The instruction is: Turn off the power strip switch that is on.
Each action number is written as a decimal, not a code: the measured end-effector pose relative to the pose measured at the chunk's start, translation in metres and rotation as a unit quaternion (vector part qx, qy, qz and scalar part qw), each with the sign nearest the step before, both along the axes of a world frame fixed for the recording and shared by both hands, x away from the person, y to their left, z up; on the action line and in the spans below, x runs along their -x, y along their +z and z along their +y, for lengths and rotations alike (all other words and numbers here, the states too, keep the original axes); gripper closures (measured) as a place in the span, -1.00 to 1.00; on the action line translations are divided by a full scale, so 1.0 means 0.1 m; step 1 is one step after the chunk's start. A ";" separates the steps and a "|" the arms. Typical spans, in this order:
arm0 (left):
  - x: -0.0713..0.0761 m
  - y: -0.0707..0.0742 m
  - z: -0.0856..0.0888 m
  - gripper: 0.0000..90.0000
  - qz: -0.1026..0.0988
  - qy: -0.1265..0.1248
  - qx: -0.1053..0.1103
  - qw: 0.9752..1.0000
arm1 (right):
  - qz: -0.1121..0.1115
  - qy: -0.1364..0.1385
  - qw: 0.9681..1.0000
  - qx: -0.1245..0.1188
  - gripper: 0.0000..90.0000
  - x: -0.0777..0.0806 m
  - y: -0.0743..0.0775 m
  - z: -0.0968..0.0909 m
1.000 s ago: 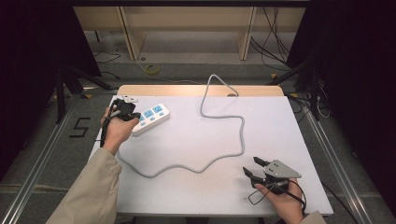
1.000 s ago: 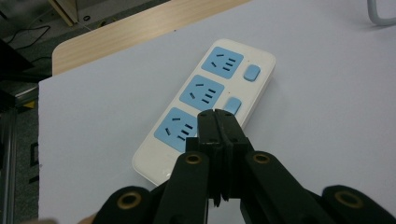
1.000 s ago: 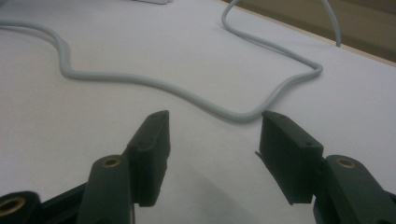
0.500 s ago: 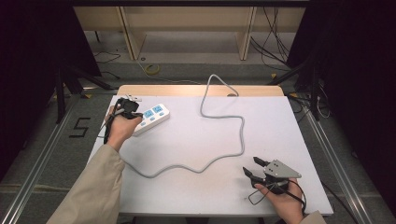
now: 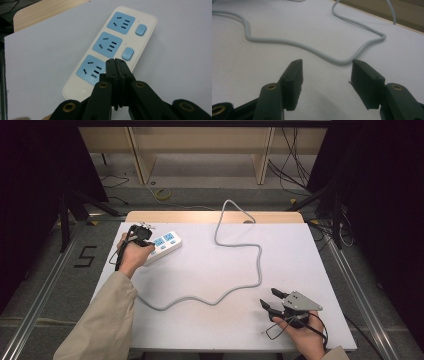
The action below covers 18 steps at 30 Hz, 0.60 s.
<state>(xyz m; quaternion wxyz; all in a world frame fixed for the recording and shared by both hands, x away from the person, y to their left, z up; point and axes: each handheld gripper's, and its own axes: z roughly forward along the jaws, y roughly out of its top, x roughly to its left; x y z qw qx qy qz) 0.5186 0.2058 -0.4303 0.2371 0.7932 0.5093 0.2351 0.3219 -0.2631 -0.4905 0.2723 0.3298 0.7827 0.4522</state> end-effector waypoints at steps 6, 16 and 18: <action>-0.05 -0.07 -0.02 0.98 0.016 -0.003 -0.007 1.000 | 0.001 -0.001 1.000 0.001 -0.03 0.00 0.00 0.00; -0.08 -0.12 0.01 0.98 0.032 -0.002 -0.013 0.999 | 0.003 -0.001 1.000 0.001 -0.03 0.00 0.00 0.00; -0.09 -0.13 0.01 0.98 0.035 -0.003 -0.015 0.999 | 0.003 -0.001 1.000 0.001 -0.03 0.00 0.00 0.00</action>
